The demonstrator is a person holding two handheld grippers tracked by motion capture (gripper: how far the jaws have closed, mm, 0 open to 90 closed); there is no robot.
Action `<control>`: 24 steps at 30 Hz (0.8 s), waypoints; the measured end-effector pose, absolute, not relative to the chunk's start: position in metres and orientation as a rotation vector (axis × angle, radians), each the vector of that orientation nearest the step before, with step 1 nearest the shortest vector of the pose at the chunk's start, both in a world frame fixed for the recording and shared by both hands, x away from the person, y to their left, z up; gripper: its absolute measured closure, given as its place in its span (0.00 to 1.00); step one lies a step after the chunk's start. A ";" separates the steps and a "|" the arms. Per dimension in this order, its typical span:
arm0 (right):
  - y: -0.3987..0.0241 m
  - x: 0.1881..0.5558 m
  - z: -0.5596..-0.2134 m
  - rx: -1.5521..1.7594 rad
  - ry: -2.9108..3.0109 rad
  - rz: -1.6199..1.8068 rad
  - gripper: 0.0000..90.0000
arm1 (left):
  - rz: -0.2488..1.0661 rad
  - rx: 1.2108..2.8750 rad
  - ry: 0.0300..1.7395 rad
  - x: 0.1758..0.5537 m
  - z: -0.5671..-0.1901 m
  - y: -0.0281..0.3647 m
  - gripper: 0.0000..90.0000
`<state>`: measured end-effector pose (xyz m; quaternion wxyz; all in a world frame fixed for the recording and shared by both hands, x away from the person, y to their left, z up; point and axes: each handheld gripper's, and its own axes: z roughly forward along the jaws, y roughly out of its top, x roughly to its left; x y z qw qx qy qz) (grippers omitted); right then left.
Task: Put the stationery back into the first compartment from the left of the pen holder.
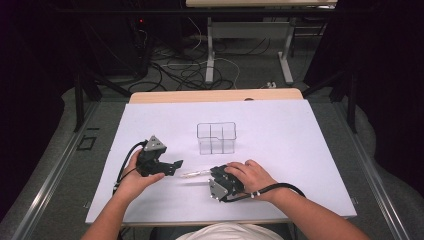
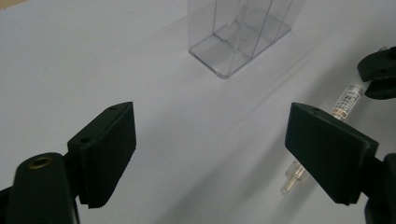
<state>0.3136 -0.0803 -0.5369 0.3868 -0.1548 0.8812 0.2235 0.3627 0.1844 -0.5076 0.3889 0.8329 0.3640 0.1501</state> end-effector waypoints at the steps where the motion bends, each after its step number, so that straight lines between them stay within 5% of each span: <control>1: -0.080 0.314 -0.537 -0.403 2.242 0.574 0.89 | 0.372 2.115 0.921 0.362 -0.507 0.184 0.19; 24: -0.092 0.332 -0.532 -0.611 2.203 0.621 0.89 | 0.288 2.130 0.886 0.356 -0.508 0.165 0.27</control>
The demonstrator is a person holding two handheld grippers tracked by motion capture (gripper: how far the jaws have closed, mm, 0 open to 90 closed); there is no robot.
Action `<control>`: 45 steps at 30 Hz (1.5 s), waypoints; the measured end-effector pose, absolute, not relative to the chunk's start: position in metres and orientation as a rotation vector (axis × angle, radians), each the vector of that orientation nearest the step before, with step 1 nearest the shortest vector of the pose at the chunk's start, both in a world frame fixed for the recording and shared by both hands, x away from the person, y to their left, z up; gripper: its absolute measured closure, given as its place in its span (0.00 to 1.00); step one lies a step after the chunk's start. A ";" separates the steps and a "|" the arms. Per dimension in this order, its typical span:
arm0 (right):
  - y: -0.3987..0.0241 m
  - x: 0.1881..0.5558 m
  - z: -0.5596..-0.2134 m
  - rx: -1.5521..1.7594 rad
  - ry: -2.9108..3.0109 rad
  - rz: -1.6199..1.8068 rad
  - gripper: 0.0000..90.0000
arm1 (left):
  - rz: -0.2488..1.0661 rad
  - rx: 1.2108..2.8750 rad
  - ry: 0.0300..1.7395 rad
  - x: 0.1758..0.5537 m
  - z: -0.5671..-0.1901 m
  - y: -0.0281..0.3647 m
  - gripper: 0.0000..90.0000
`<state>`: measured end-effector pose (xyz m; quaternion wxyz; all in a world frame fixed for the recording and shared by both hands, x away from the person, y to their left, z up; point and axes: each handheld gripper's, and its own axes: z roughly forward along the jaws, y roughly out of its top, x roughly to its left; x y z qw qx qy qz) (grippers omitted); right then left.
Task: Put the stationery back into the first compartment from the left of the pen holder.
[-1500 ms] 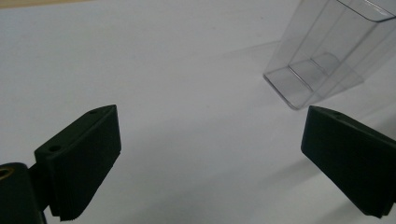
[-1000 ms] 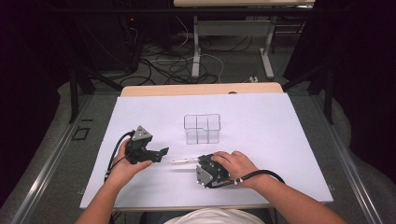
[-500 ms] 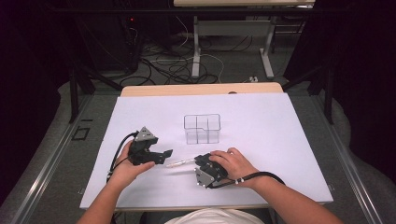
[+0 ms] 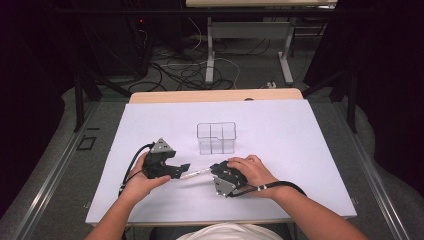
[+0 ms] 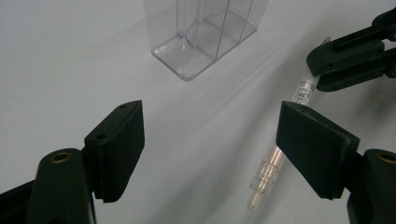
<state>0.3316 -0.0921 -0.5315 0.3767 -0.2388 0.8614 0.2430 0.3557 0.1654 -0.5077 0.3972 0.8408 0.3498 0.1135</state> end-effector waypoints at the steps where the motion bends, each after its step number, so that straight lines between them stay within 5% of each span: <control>1: -0.093 0.331 -0.533 -0.609 2.176 0.639 0.89 | 0.284 2.135 0.877 0.356 -0.507 0.165 0.28; 19: -0.091 0.327 -0.529 -0.699 2.138 0.599 0.89 | 0.234 2.239 0.759 0.353 -0.500 0.145 0.36; 45: -0.086 0.323 -0.530 -0.748 2.111 0.560 0.89 | 0.149 2.499 0.591 0.352 -0.501 0.105 0.66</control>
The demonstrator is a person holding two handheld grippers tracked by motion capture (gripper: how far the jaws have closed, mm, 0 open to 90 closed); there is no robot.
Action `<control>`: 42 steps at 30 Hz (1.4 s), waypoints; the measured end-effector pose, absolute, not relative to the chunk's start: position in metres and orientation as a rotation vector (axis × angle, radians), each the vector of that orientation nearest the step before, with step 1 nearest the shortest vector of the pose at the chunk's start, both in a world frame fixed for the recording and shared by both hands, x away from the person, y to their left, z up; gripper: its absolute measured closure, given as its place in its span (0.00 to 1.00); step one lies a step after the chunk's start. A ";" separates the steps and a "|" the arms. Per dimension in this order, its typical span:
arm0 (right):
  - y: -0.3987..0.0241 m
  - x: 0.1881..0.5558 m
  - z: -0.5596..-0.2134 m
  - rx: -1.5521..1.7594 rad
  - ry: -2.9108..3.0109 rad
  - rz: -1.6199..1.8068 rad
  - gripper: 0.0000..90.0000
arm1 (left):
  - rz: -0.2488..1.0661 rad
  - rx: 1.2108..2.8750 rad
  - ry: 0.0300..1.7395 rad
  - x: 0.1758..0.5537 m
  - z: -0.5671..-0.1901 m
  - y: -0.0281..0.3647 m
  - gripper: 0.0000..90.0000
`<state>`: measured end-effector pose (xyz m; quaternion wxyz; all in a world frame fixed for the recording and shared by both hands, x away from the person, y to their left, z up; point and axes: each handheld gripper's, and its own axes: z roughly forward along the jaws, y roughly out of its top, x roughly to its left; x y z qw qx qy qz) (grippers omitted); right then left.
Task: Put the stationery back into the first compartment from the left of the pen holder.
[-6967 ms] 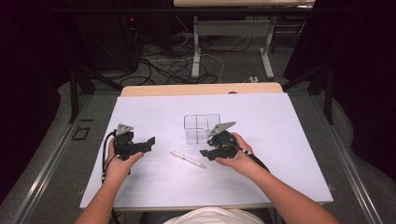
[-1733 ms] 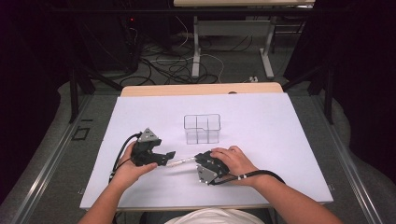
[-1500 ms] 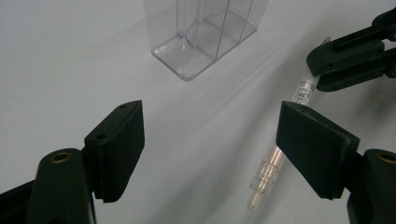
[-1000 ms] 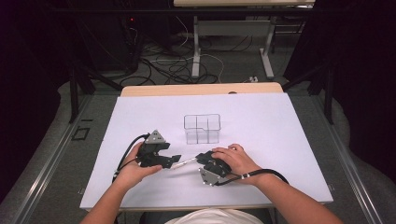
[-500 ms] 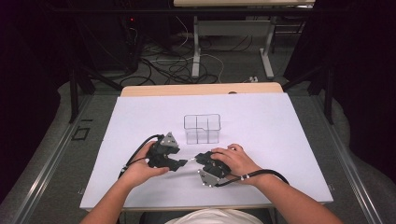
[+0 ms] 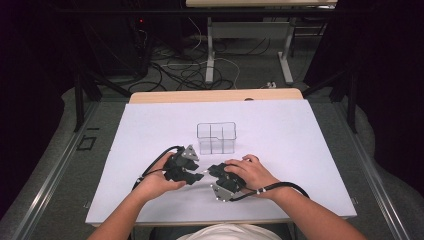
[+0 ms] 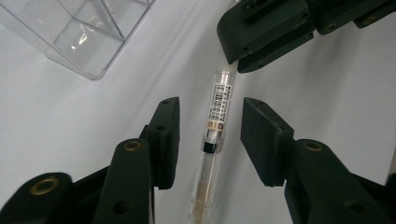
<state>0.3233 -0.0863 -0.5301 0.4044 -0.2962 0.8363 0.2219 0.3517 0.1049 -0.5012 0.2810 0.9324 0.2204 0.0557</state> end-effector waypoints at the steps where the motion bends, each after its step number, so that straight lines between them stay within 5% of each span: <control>1: -0.087 0.323 -0.531 -0.741 2.090 0.572 0.89 | 0.145 2.512 0.590 0.351 -0.501 0.104 0.68; 14: -0.086 0.322 -0.530 -0.759 2.107 0.563 0.89 | 0.211 2.639 0.483 0.350 -0.502 0.089 0.86; 26: -0.088 0.322 -0.527 -0.737 2.104 0.569 0.87 | 0.218 2.638 0.481 0.351 -0.499 0.086 0.88; 42: -0.127 0.325 -0.511 -0.373 2.170 0.746 0.56 | 0.196 2.536 0.596 0.359 -0.477 0.081 0.88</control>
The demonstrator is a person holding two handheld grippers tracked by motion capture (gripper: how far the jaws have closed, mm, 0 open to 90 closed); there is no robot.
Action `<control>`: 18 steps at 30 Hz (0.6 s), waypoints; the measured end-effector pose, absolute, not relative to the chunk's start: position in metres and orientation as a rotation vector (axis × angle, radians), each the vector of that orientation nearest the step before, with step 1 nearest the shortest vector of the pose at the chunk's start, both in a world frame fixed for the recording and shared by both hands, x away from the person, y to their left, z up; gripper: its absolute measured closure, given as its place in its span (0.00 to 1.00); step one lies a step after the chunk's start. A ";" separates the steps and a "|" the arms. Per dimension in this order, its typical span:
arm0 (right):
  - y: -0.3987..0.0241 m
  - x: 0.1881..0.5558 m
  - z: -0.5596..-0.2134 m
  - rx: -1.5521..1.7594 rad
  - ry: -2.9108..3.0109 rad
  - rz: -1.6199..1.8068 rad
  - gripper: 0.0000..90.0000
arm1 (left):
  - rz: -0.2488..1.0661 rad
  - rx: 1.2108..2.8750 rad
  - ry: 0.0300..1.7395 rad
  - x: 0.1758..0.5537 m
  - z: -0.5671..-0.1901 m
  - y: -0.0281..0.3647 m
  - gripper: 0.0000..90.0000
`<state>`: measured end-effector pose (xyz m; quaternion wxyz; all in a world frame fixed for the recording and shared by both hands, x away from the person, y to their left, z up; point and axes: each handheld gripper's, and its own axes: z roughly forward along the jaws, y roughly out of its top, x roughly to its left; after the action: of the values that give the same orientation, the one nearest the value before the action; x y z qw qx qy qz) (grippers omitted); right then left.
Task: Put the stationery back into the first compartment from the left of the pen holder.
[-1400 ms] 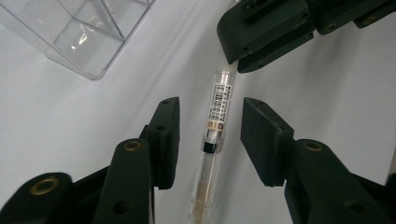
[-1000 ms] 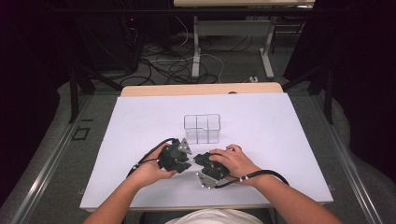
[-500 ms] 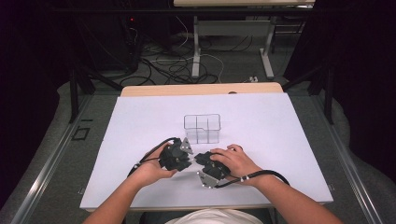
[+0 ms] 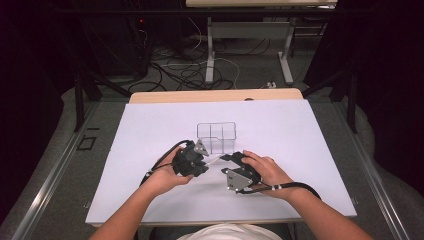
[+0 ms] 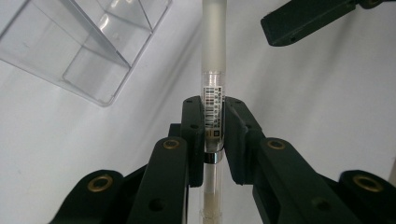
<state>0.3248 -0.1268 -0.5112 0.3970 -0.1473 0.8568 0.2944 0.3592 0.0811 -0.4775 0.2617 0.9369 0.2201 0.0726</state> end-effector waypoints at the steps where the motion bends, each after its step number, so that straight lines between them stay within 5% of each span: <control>1: -0.130 0.324 -0.511 -0.344 2.167 0.751 0.52 | 0.198 2.523 0.601 0.360 -0.476 0.082 0.88; 18: -0.168 0.341 -0.514 0.070 2.304 0.864 0.31 | 0.182 2.225 0.688 0.382 -0.449 0.091 0.88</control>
<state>0.3412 -0.1675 -0.5140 0.3334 0.0268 0.8824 0.3308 0.3816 0.0911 -0.4488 0.3922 0.8762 0.2709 0.0716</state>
